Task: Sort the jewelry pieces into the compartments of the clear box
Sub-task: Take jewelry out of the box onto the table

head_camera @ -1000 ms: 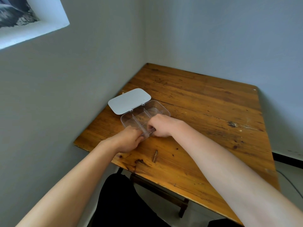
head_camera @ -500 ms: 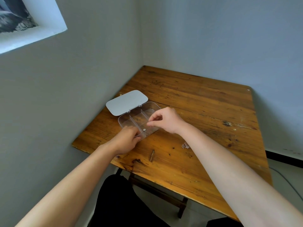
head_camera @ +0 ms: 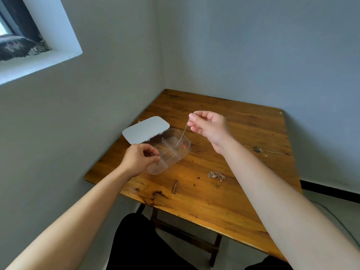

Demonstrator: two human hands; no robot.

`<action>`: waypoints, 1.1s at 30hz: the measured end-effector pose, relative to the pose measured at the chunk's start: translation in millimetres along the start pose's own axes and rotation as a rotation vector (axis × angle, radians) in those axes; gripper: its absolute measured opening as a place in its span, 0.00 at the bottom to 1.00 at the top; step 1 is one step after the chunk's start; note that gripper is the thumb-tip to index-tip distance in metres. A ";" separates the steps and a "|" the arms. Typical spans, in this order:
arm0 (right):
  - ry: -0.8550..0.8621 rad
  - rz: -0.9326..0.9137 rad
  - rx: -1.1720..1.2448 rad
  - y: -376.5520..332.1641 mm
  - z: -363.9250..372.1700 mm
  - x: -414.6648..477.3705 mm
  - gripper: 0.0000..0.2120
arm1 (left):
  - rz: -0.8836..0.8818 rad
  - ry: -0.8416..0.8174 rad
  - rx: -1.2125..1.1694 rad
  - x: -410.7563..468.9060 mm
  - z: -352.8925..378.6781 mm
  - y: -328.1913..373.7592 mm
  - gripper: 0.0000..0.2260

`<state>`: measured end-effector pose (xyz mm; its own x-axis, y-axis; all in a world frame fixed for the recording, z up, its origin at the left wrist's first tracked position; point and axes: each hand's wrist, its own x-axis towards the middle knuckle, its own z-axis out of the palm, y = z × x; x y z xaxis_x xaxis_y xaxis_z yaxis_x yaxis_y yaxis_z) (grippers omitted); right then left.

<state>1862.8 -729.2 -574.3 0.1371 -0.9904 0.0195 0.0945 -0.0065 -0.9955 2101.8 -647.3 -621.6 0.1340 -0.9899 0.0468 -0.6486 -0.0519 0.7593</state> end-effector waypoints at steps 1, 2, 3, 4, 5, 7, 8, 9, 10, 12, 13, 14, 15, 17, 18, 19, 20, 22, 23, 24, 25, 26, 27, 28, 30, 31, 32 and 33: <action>0.007 -0.005 0.048 -5.5 -2.2 -2.9 0.11 | -0.006 0.016 -0.018 -0.6 0.1 3.8 0.06; 0.014 -0.012 0.090 -11.4 -5.2 -5.8 0.11 | -0.006 0.038 -0.037 -1.1 0.1 8.8 0.06; 0.023 -0.024 0.128 -17.6 -8.5 -8.6 0.12 | 0.001 0.059 -0.058 -1.3 0.0 14.9 0.06; 0.035 -0.036 0.162 -24.3 -12.5 -11.5 0.12 | 0.012 0.078 -0.085 -1.3 -0.2 22.2 0.05; 0.051 -0.049 0.191 -31.1 -17.3 -14.4 0.12 | 0.024 0.094 -0.125 -0.4 -0.3 30.5 0.04; 0.089 -0.074 0.227 -43.7 -29.1 -20.5 0.12 | 0.048 0.120 -0.234 2.3 -0.1 49.3 0.03; 0.103 -0.084 0.240 -49.0 -35.9 -24.0 0.12 | 0.063 0.129 -0.287 4.0 0.9 59.6 0.03; 0.114 -0.093 0.247 -53.1 -43.3 -27.8 0.11 | 0.076 0.135 -0.331 5.7 2.7 69.9 0.03; 0.123 -0.100 0.246 -56.4 -50.7 -31.8 0.11 | 0.087 0.136 -0.368 7.5 5.4 79.8 0.03; 0.147 -0.108 0.227 -59.9 -66.1 -40.1 0.10 | 0.106 0.120 -0.436 11.3 13.4 98.4 0.02; 0.163 -0.111 0.213 -60.2 -74.2 -44.1 0.10 | 0.117 0.103 -0.462 12.9 18.8 106.9 0.02; 0.183 -0.113 0.195 -59.9 -82.8 -47.8 0.10 | 0.129 0.083 -0.477 14.5 24.9 114.6 0.01; 0.206 -0.115 0.170 -58.9 -91.5 -50.8 0.11 | 0.143 0.064 -0.485 16.2 32.0 121.8 0.01; 0.251 -0.112 0.115 -55.7 -108.7 -55.5 0.10 | 0.152 0.024 -0.498 18.2 48.4 133.7 0.02; 0.275 -0.107 0.089 -53.3 -116.8 -57.0 0.10 | 0.147 -0.002 -0.506 18.3 57.2 138.3 0.03; 0.299 -0.101 0.070 -50.4 -124.6 -57.7 0.09 | 0.138 -0.028 -0.516 18.5 66.4 142.2 0.03; 0.319 -0.093 0.059 -47.6 -131.9 -58.3 0.08 | 0.126 -0.052 -0.525 18.8 75.5 145.4 0.04; 0.353 -0.077 0.045 -41.3 -144.8 -58.5 0.07 | 0.107 -0.092 -0.525 21.1 93.7 150.0 0.04; 0.370 -0.070 0.035 -37.5 -150.9 -58.2 0.07 | 0.101 -0.113 -0.521 22.7 102.8 151.8 0.03; 0.385 -0.061 0.028 -33.6 -156.6 -58.1 0.06 | 0.094 -0.134 -0.518 24.8 111.8 152.8 0.02; 0.399 -0.053 0.012 -28.6 -162.2 -58.1 0.06 | 0.086 -0.154 -0.512 26.6 120.8 153.5 0.01; 0.413 -0.045 -0.018 -22.5 -167.3 -58.6 0.05 | 0.078 -0.170 -0.497 28.1 129.6 153.4 0.01; 0.426 -0.037 -0.068 -14.6 -172.3 -59.1 0.04 | 0.068 -0.183 -0.473 29.4 138.6 151.9 0.02; 0.432 -0.026 -0.126 -5.7 -176.6 -60.6 0.03 | 0.056 -0.194 -0.443 30.0 147.3 149.0 0.03; 0.433 0.017 -0.260 16.2 -185.0 -64.5 0.01 | 0.030 -0.212 -0.350 29.6 163.2 140.0 0.05; 0.426 0.055 -0.338 28.3 -188.7 -66.8 0.02 | 0.024 -0.219 -0.282 28.8 170.3 134.0 0.06; 0.407 0.106 -0.423 39.7 -191.5 -69.3 0.04 | 0.023 -0.228 -0.202 27.7 176.5 127.4 0.05; 0.373 0.166 -0.526 50.6 -193.4 -71.9 0.05 | 0.031 -0.240 -0.114 26.4 181.3 120.4 0.04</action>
<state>1667.0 -685.0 -644.1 -0.2511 -0.9648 -0.0774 -0.4050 0.1774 -0.8970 1891.4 -703.7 -646.6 -0.0743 -0.9945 -0.0739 -0.5593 -0.0197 0.8287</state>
